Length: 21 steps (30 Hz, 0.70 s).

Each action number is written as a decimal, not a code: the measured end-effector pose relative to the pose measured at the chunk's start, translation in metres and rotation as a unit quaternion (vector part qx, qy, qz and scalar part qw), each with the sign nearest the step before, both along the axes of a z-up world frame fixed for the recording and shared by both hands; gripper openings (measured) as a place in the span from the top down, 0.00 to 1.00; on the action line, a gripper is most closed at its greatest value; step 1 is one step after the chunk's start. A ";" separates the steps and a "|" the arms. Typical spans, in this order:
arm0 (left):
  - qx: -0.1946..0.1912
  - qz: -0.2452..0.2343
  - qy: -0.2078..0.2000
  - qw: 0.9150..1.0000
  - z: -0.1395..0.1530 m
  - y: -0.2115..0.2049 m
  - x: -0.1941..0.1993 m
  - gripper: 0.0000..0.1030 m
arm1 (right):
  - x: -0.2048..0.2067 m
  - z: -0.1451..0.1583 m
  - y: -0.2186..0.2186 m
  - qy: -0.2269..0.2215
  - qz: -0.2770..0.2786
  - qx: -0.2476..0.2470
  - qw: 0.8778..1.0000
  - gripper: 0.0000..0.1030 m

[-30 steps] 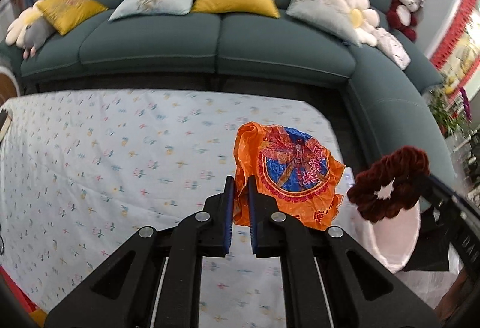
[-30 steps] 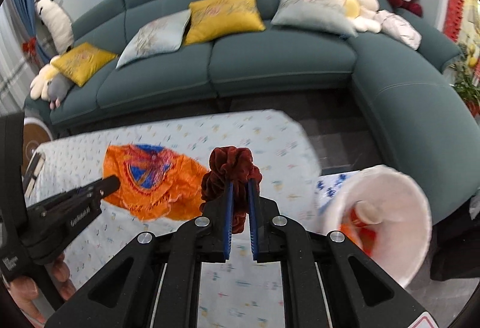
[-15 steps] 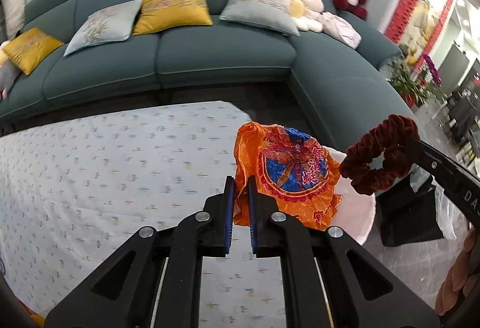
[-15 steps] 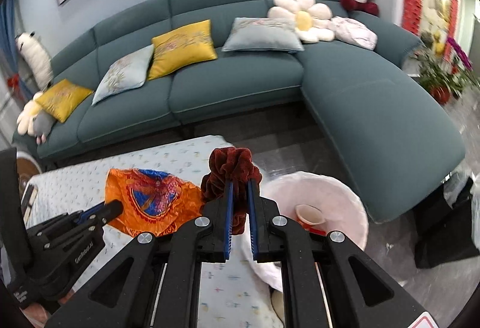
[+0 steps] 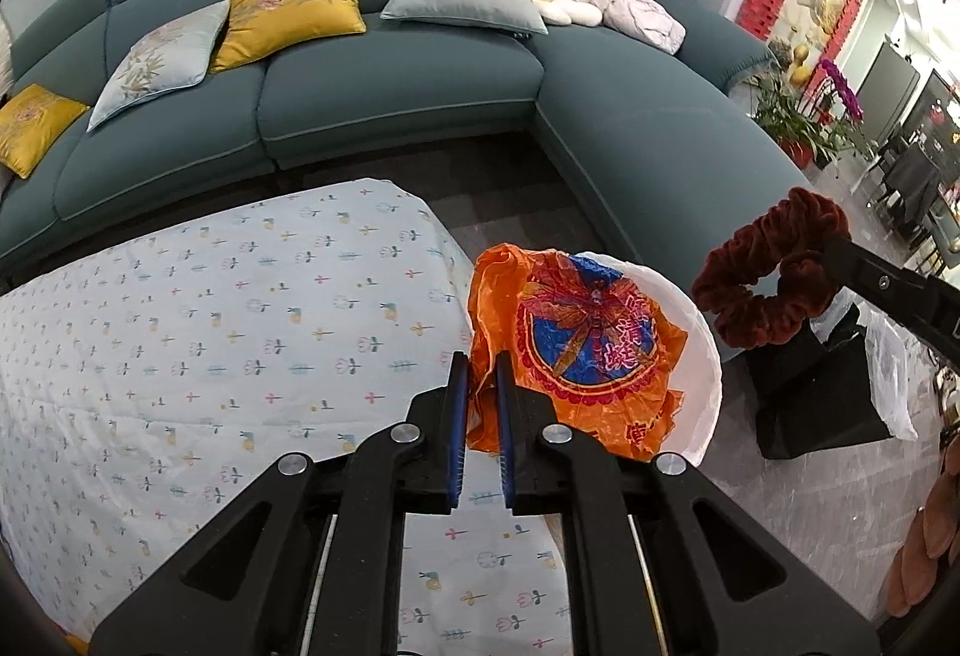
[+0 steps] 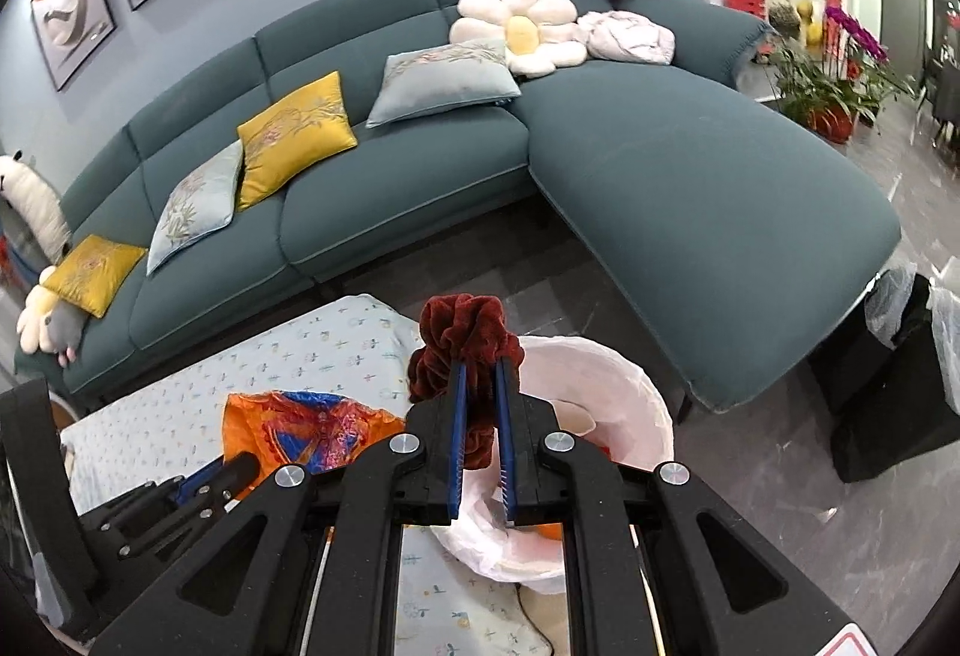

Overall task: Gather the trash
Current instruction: 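Carry the orange bag and scrunchie over the bin and open both grippers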

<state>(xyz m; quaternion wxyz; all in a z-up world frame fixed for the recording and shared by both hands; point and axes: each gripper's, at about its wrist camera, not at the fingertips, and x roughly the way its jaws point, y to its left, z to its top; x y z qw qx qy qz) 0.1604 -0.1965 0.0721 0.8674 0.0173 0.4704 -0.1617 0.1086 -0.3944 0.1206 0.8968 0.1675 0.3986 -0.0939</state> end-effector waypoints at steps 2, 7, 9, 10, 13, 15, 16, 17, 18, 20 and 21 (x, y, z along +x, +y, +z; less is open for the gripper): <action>0.001 -0.003 0.001 1.000 -0.001 -0.005 0.001 0.92 | 0.002 -0.004 -0.002 0.007 -0.001 0.000 1.000 0.91; 0.002 -0.011 0.001 1.000 -0.003 -0.016 0.003 0.92 | 0.004 -0.008 0.000 0.020 0.002 -0.007 1.000 0.91; 0.002 -0.013 0.003 1.000 -0.004 -0.019 0.003 0.92 | 0.005 -0.011 -0.001 0.028 0.002 -0.010 1.000 0.91; 0.002 -0.015 0.003 1.000 -0.004 -0.020 0.002 0.92 | 0.003 -0.012 -0.003 0.031 0.001 -0.008 0.999 0.91; 0.003 -0.018 0.005 1.000 -0.008 -0.024 0.001 0.92 | 0.004 -0.018 -0.007 0.048 -0.001 -0.010 0.999 0.91; 0.002 -0.019 0.008 1.000 -0.010 -0.025 0.001 0.92 | 0.004 -0.022 -0.008 0.057 -0.001 -0.017 0.998 0.91; 0.002 -0.020 0.008 1.000 -0.011 -0.026 0.001 0.92 | 0.004 -0.025 -0.010 0.060 -0.002 -0.017 0.998 0.91; 0.002 -0.021 0.009 1.000 -0.013 -0.027 0.002 0.92 | 0.004 -0.028 -0.011 0.063 -0.002 -0.014 0.998 0.91; 0.002 -0.022 0.010 1.000 -0.014 -0.028 0.002 0.92 | 0.003 -0.031 -0.014 0.067 -0.004 -0.012 0.998 0.91; 0.002 -0.023 0.012 1.000 -0.017 -0.029 0.003 0.92 | 0.002 -0.036 -0.018 0.072 -0.008 -0.011 0.997 0.91; 0.001 -0.024 0.014 1.000 -0.018 -0.031 0.003 0.92 | 0.001 -0.038 -0.021 0.073 -0.010 -0.010 0.997 0.91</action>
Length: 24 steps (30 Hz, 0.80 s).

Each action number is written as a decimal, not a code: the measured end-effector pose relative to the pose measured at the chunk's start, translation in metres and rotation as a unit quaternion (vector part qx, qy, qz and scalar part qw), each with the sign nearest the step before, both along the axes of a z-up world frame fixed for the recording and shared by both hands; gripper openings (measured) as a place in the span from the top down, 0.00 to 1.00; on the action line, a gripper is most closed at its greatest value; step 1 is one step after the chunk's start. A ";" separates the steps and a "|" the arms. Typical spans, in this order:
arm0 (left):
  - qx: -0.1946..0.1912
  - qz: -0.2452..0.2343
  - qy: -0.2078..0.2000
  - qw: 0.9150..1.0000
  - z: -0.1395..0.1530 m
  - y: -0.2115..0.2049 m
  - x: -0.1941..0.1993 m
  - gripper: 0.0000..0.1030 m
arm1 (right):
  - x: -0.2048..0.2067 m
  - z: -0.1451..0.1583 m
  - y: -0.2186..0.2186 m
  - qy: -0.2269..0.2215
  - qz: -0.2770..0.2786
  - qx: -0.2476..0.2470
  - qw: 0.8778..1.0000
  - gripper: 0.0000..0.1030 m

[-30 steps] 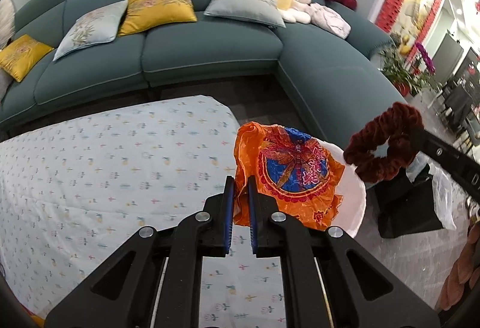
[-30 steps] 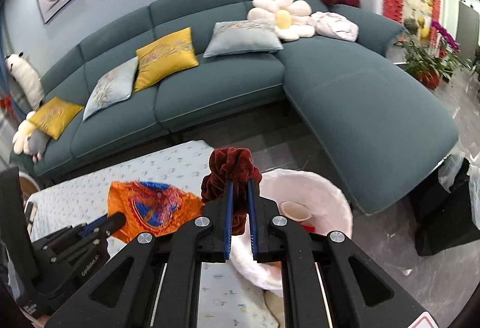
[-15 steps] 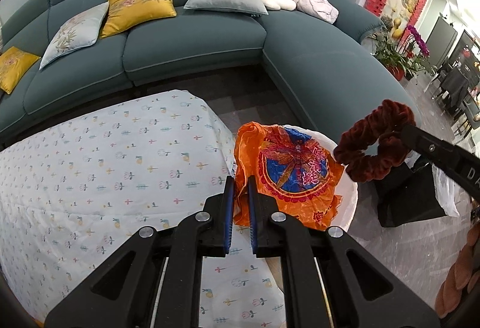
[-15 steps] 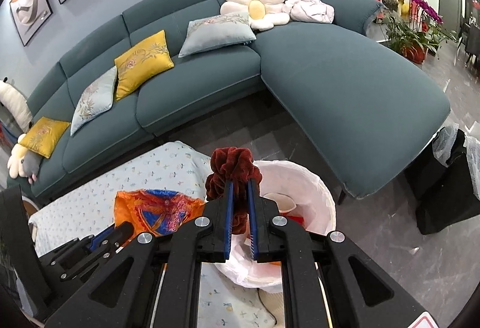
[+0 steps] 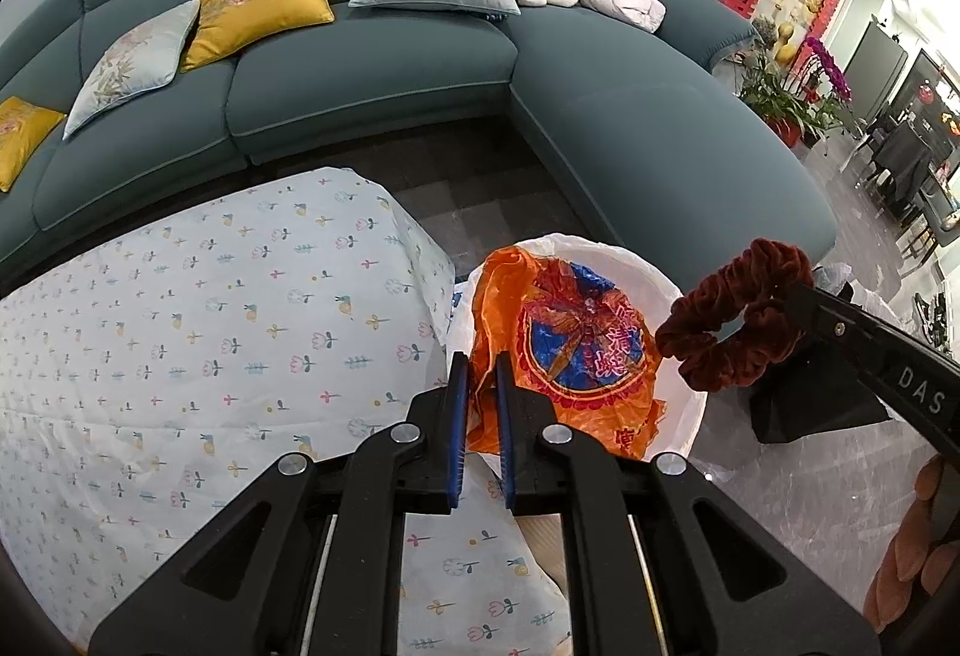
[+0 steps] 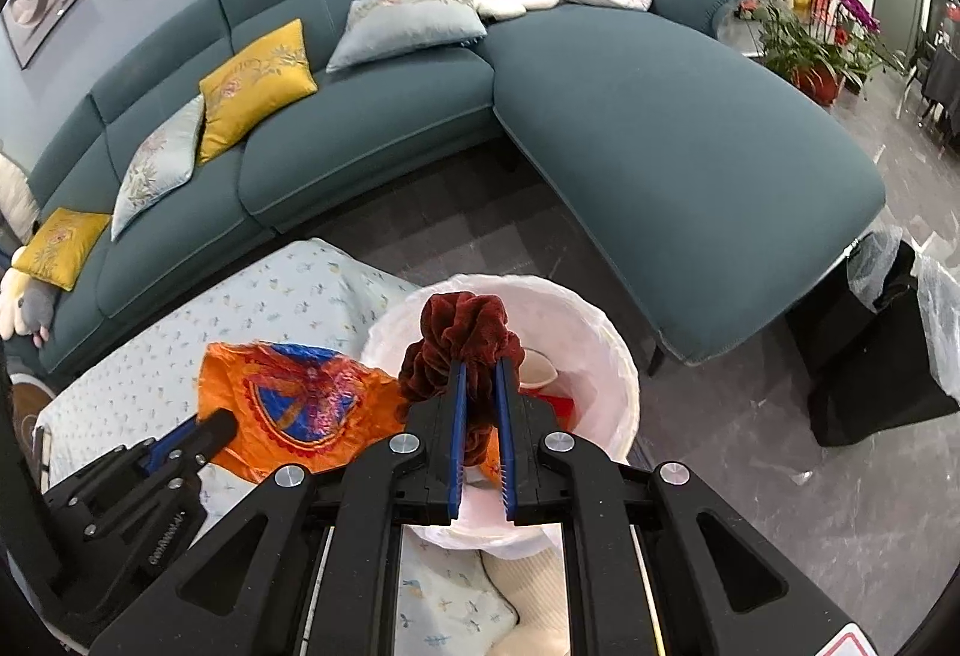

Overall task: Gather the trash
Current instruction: 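Carry the orange bag and scrunchie over the bin and open both grippers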

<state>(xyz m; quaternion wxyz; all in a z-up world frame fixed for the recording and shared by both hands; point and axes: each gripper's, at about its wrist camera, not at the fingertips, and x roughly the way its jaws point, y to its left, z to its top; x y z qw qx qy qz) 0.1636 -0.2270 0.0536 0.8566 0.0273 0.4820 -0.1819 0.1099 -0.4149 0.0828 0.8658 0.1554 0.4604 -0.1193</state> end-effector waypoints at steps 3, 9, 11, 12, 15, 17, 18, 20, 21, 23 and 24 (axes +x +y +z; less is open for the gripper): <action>-0.001 -0.004 0.003 1.000 -0.004 -0.005 0.001 0.92 | 0.000 -0.004 -0.004 0.004 -0.004 0.002 1.000 0.91; -0.002 -0.010 0.005 1.000 -0.008 -0.015 0.001 0.88 | 0.001 -0.006 -0.003 0.004 -0.012 -0.003 1.000 0.87; -0.004 -0.009 0.004 1.000 -0.008 -0.017 0.001 0.87 | 0.001 -0.004 -0.002 0.003 -0.013 -0.005 1.000 0.81; -0.004 -0.009 0.005 1.000 -0.009 -0.018 0.001 0.86 | 0.001 -0.003 -0.001 0.001 -0.014 -0.007 1.000 0.75; -0.005 -0.006 0.006 1.000 -0.009 -0.017 0.001 0.78 | 0.000 -0.002 0.000 0.000 -0.014 -0.009 1.000 0.71; -0.004 -0.004 0.005 1.000 -0.008 -0.016 0.001 0.70 | 0.000 -0.002 -0.001 0.000 -0.013 -0.008 1.000 0.70; -0.004 -0.003 0.004 1.000 -0.008 -0.015 0.001 0.69 | 0.000 -0.001 0.000 -0.001 -0.014 -0.009 1.000 0.68; -0.004 -0.002 0.004 1.000 -0.007 -0.013 0.001 0.67 | 0.000 0.000 0.000 -0.003 -0.015 -0.011 1.000 0.64; -0.004 -0.001 0.004 1.000 -0.007 -0.012 0.001 0.66 | -0.001 0.000 0.000 -0.004 -0.014 -0.012 1.000 0.63; -0.004 0.002 0.005 1.000 -0.007 -0.009 0.001 0.65 | 0.000 0.001 0.003 -0.004 -0.011 -0.015 1.000 0.63; -0.005 0.004 0.005 1.000 -0.007 -0.007 0.002 0.64 | 0.001 0.001 0.004 -0.003 -0.009 -0.017 1.000 0.62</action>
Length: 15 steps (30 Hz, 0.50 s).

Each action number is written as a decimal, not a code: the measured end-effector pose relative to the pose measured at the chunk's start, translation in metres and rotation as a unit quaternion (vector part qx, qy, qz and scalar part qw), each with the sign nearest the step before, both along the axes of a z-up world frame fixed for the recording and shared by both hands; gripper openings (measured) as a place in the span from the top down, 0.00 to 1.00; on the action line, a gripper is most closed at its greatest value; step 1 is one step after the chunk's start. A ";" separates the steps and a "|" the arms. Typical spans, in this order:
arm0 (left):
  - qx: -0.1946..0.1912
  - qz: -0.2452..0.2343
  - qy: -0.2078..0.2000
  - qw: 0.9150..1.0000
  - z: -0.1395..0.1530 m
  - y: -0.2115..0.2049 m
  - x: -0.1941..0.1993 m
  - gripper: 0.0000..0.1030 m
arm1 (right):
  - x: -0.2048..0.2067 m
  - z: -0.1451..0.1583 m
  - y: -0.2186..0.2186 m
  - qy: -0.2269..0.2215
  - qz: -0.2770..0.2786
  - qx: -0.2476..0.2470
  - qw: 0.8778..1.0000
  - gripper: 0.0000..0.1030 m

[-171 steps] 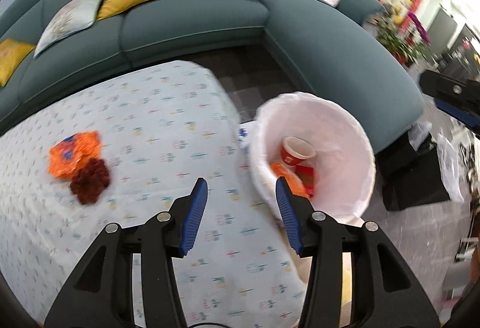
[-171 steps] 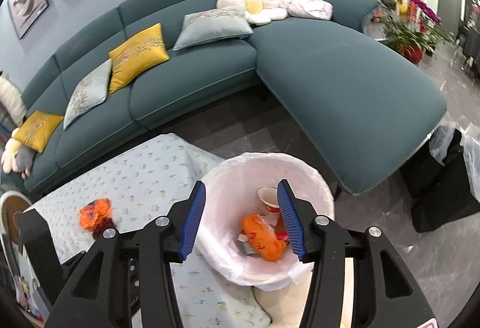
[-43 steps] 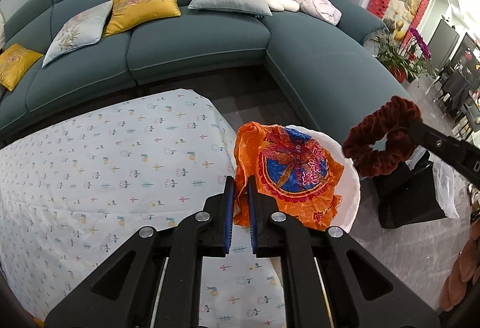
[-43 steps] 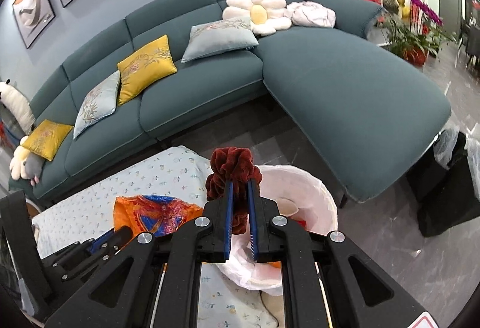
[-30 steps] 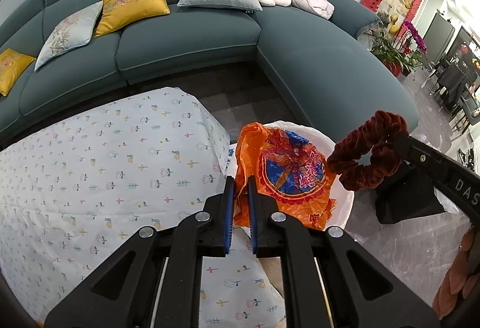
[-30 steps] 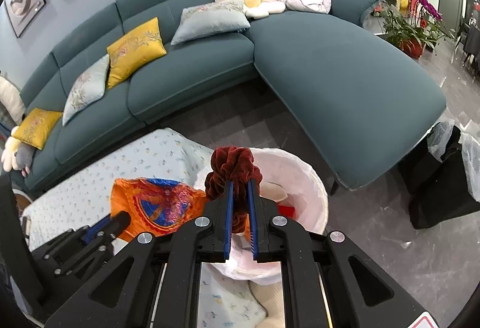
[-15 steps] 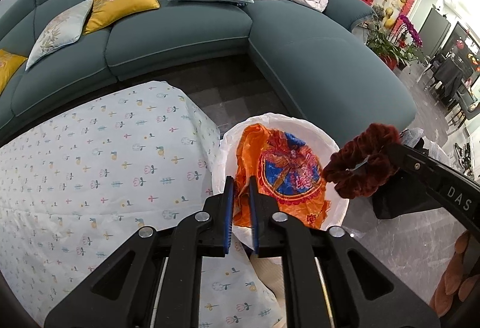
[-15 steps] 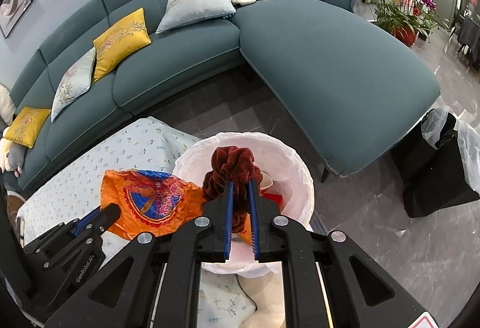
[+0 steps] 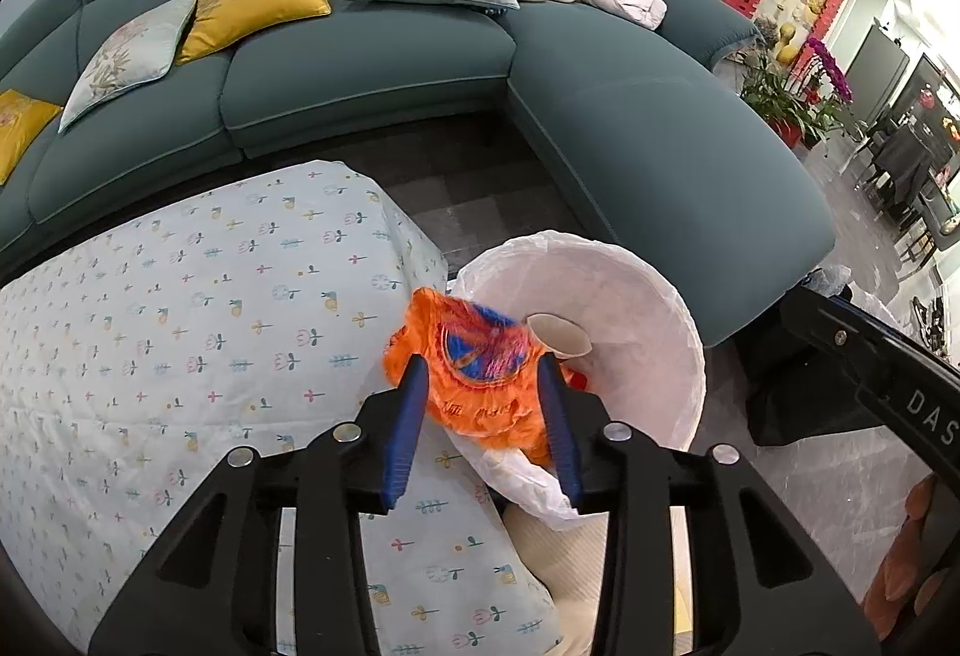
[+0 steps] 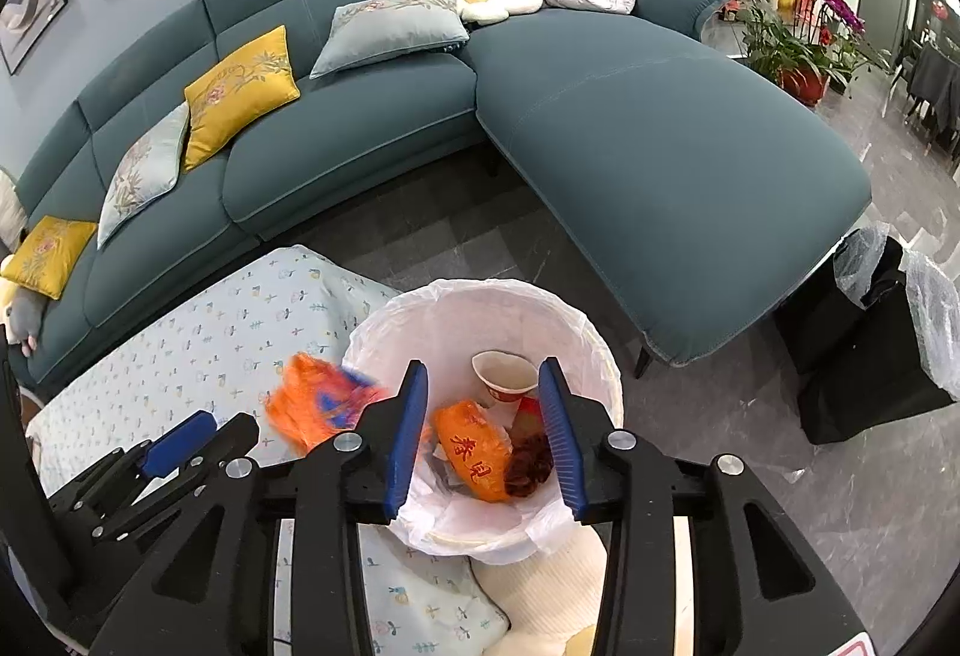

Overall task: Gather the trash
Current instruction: 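Carry the orange bag and scrunchie over the bin and open both grippers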

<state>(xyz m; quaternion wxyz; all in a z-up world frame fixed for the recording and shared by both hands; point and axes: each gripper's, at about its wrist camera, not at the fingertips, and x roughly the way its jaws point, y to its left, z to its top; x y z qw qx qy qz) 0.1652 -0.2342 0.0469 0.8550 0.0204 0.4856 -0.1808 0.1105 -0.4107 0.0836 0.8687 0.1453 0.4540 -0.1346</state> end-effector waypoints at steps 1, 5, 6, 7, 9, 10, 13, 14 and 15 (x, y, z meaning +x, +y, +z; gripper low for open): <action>0.000 0.001 0.000 1.000 0.000 0.001 0.000 0.63 | 0.001 -0.001 0.001 0.000 0.001 -0.001 1.000 0.60; -0.002 0.006 0.000 1.000 0.001 0.007 0.000 0.60 | 0.000 0.001 0.005 -0.001 0.007 -0.008 1.000 0.57; -0.001 0.007 0.000 1.000 0.001 0.008 0.000 0.60 | -0.001 0.002 0.006 -0.001 0.008 -0.010 1.000 0.56; -0.002 0.007 0.000 1.000 0.002 0.009 0.000 0.60 | -0.001 0.002 0.006 -0.001 0.008 -0.011 1.000 0.55; -0.003 0.008 -0.001 1.000 0.003 0.012 0.000 0.60 | -0.001 0.002 0.008 0.000 0.011 -0.013 1.000 0.53; -0.003 0.010 -0.001 1.000 0.003 0.013 0.000 0.59 | -0.002 0.001 0.008 0.000 0.012 -0.013 1.000 0.51; -0.003 0.015 0.000 1.000 0.002 0.017 0.000 0.59 | -0.001 0.001 0.009 0.001 0.016 -0.013 1.000 0.51; -0.002 0.017 0.000 1.000 0.001 0.018 0.000 0.59 | -0.001 0.000 0.010 0.002 0.017 -0.014 1.000 0.51; 0.000 0.017 0.000 1.000 0.000 0.019 0.000 0.59 | 0.000 0.000 0.010 0.002 0.018 -0.015 1.000 0.51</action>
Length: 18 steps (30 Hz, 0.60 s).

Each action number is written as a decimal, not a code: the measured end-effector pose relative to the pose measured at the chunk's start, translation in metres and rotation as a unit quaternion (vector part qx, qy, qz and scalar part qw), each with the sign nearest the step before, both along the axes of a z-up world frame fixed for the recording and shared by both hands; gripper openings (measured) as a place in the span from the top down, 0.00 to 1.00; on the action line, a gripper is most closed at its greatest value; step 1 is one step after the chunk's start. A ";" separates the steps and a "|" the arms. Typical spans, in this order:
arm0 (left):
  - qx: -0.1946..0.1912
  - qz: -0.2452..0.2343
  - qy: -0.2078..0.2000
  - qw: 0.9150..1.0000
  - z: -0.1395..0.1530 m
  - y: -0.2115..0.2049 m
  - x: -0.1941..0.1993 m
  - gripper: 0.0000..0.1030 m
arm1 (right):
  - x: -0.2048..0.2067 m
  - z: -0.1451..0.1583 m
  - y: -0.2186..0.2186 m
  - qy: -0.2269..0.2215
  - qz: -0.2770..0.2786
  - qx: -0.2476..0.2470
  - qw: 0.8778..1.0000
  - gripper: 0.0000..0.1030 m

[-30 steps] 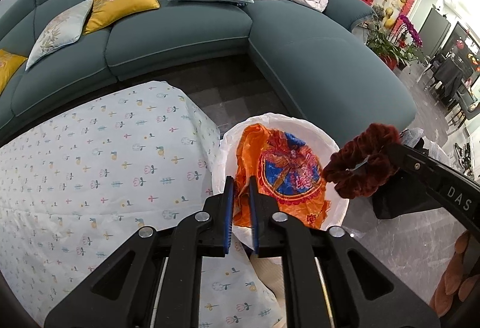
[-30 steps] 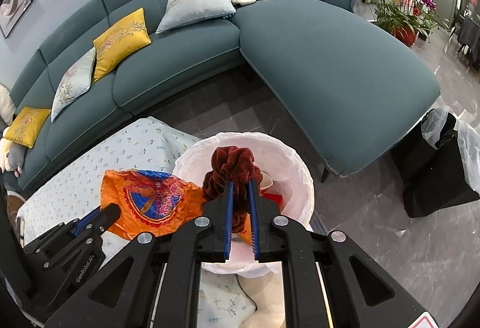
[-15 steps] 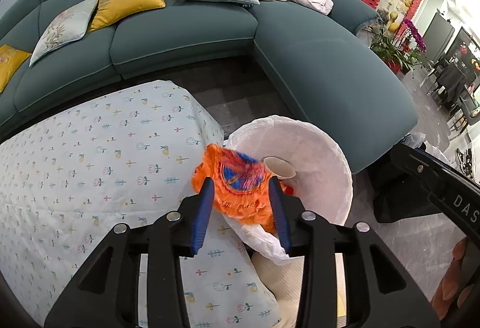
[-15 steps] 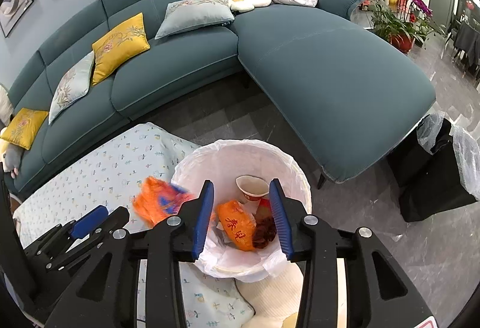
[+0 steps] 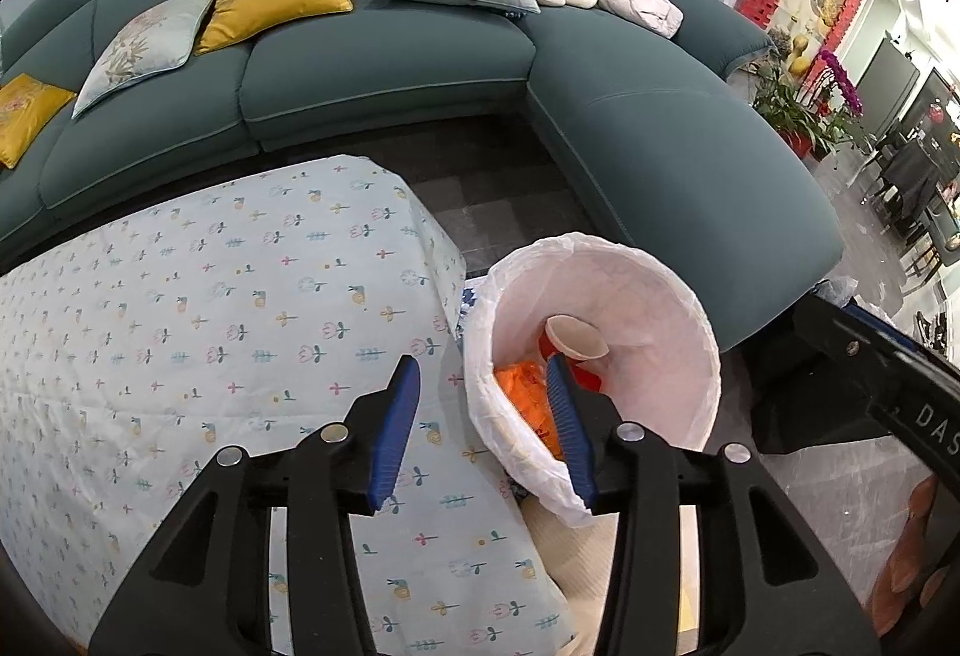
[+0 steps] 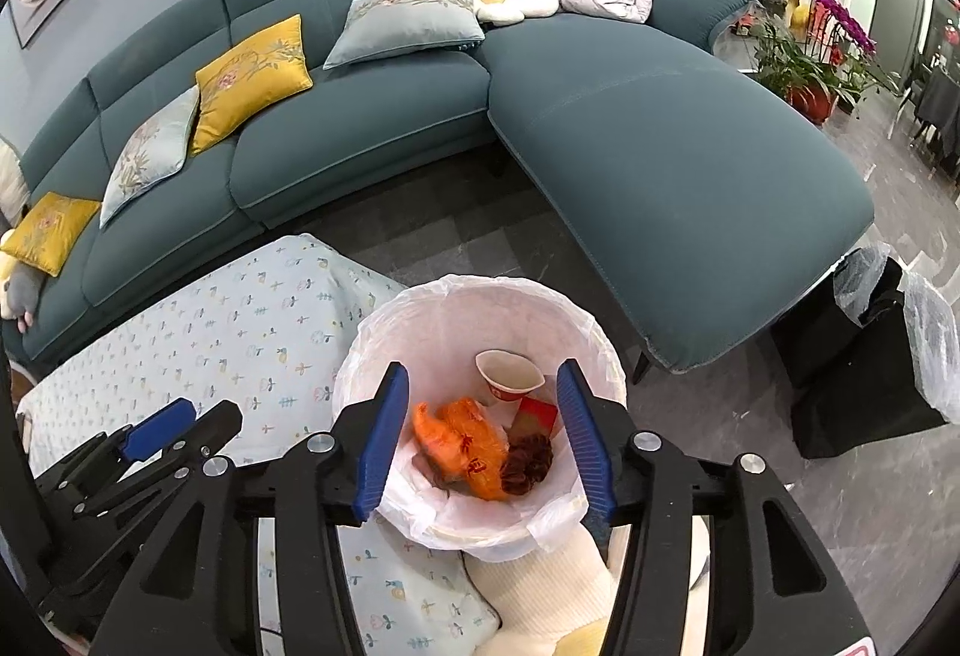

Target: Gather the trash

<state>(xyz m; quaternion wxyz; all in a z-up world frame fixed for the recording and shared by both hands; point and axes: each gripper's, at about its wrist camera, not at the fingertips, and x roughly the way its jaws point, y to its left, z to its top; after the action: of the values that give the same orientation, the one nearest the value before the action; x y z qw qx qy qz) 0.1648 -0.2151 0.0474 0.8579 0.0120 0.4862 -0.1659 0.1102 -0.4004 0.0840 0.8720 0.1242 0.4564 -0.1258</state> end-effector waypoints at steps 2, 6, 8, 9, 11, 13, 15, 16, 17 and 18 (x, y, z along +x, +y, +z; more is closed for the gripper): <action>0.002 0.003 0.002 1.000 -0.001 0.003 0.000 0.59 | 0.000 0.000 0.001 0.001 0.002 -0.002 1.000 0.51; 0.005 0.009 0.005 1.000 -0.003 0.008 -0.003 0.59 | -0.002 -0.001 0.006 0.007 0.013 -0.005 1.000 0.45; 0.008 0.010 0.003 1.000 -0.002 0.011 -0.006 0.59 | -0.004 0.000 0.011 0.011 0.025 -0.013 1.000 0.44; 0.011 0.011 0.003 1.000 -0.002 0.012 -0.008 0.59 | -0.005 0.000 0.015 0.014 0.034 -0.019 0.999 0.42; 0.015 0.014 0.004 1.000 -0.001 0.015 -0.011 0.52 | -0.006 0.002 0.023 0.016 0.048 -0.030 0.998 0.41; 0.020 0.017 0.003 1.000 0.001 0.018 -0.015 0.47 | -0.009 0.004 0.032 0.017 0.063 -0.040 0.997 0.39; 0.027 0.021 0.001 0.999 0.003 0.022 -0.020 0.44 | -0.013 0.006 0.040 0.016 0.077 -0.052 0.996 0.33; 0.029 0.024 0.002 0.999 0.004 0.024 -0.022 0.41 | -0.015 0.007 0.043 0.016 0.081 -0.057 0.995 0.31; 0.031 0.028 0.003 0.999 0.004 0.026 -0.023 0.39 | -0.017 0.008 0.045 0.015 0.085 -0.062 0.994 0.30; 0.032 0.031 0.003 0.999 0.005 0.029 -0.025 0.39 | -0.019 0.009 0.048 0.014 0.090 -0.067 0.994 0.26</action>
<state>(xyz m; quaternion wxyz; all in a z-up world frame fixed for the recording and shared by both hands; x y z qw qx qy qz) 0.1400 -0.1864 0.0526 0.8602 0.0242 0.4943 -0.1232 0.0909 -0.3523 0.0928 0.8796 0.0223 0.4685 -0.0788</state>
